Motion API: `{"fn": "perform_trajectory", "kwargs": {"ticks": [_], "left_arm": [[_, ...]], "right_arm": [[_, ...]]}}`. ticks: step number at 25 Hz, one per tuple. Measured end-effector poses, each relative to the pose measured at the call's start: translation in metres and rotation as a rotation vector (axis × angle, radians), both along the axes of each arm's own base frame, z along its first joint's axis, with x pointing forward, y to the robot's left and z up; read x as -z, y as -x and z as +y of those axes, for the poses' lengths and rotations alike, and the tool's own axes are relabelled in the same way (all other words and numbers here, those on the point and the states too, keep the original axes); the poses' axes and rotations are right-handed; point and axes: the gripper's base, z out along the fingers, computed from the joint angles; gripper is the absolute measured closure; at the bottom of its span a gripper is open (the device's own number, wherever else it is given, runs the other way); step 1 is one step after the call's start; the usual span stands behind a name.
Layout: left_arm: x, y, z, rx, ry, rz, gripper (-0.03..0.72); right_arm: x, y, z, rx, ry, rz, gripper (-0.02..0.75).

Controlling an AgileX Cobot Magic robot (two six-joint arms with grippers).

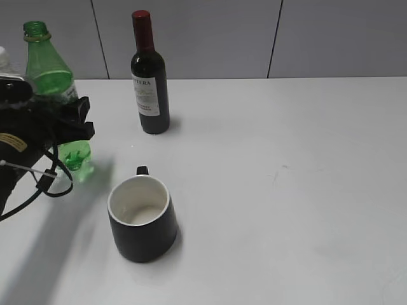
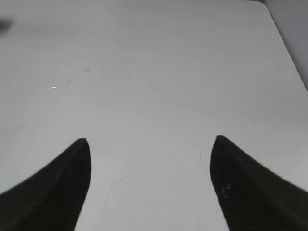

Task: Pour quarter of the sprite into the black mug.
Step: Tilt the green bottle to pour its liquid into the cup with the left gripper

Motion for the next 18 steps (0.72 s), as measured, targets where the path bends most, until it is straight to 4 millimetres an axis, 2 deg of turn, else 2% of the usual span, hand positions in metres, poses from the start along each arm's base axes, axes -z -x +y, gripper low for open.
{"fn": "perform_trajectory", "kwargs": {"ticks": [11, 18], "left_arm": [[-0.013, 0.061, -0.01, -0.041, -0.057, 0.045, 0.222], [-0.006, 0.094, -0.011, -0.043, -0.086, 0.11, 0.222]], "right_arm": [[0.0, 0.0, 0.0, 0.0, 0.0, 0.0, 0.155], [0.0, 0.0, 0.0, 0.0, -0.001, 0.0, 0.155]]}}
